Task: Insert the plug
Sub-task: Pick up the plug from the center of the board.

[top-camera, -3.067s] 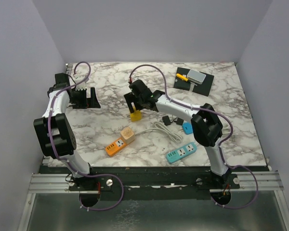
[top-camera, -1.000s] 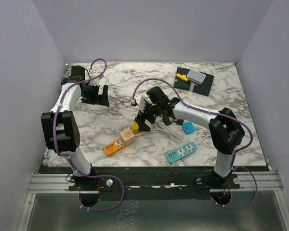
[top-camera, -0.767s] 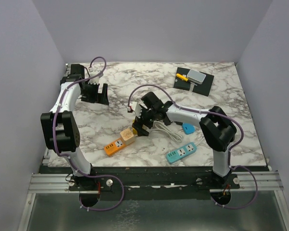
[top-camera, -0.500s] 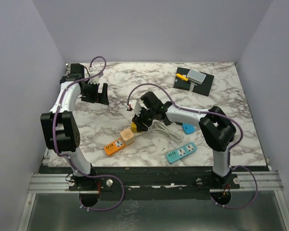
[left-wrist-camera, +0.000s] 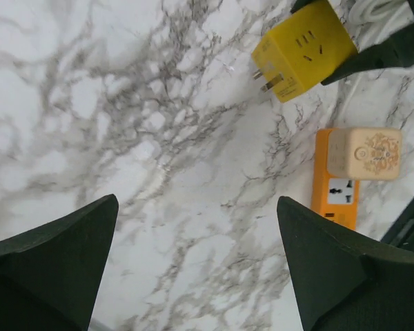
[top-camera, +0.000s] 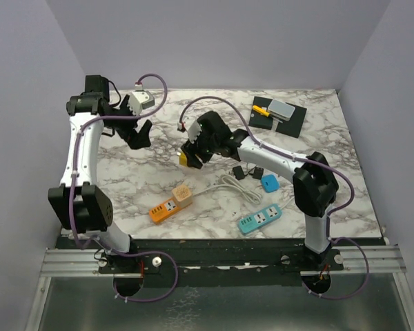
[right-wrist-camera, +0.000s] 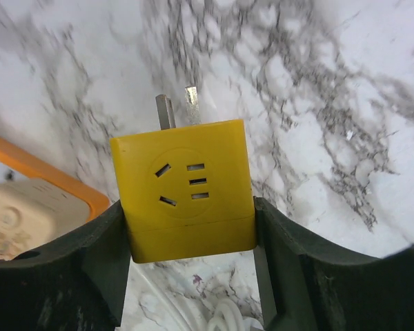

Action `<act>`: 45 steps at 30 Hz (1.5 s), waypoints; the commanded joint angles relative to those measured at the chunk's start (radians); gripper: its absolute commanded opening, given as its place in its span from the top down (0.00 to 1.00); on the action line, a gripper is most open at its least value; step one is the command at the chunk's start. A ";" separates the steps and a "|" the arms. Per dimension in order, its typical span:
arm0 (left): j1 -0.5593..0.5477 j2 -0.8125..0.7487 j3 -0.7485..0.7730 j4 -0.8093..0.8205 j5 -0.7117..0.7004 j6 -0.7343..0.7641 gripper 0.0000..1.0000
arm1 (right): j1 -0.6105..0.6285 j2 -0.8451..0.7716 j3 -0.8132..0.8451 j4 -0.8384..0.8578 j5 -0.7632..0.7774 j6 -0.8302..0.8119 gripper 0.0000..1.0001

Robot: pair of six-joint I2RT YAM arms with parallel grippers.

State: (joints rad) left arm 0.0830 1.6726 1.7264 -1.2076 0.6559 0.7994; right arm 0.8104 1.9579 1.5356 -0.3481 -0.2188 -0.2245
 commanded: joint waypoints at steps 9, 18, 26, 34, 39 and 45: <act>-0.186 -0.516 -0.273 0.137 0.171 0.750 0.01 | 0.004 -0.108 0.324 -0.214 -0.243 0.316 0.99; -0.214 -0.689 -0.447 0.312 0.188 0.928 0.01 | 0.005 -0.065 0.491 -0.299 -0.357 0.396 1.00; -0.219 -0.702 -0.485 0.330 0.212 1.046 0.01 | 0.006 -0.037 0.544 -0.331 -0.436 0.428 0.99; -0.246 -0.713 -0.531 0.331 0.222 1.136 0.02 | 0.009 -0.030 0.560 -0.359 -0.462 0.422 0.99; -0.258 -0.731 -0.574 0.340 0.220 1.277 0.44 | 0.012 -0.013 0.587 -0.363 -0.489 0.423 0.99; -0.262 -0.783 -0.679 0.544 0.231 1.299 1.00 | 0.012 -0.019 0.590 -0.340 -0.490 0.456 0.68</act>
State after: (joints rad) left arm -0.1677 0.9283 1.1137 -0.8127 0.8246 2.0003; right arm 0.8150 1.9385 2.0895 -0.7273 -0.6518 0.1566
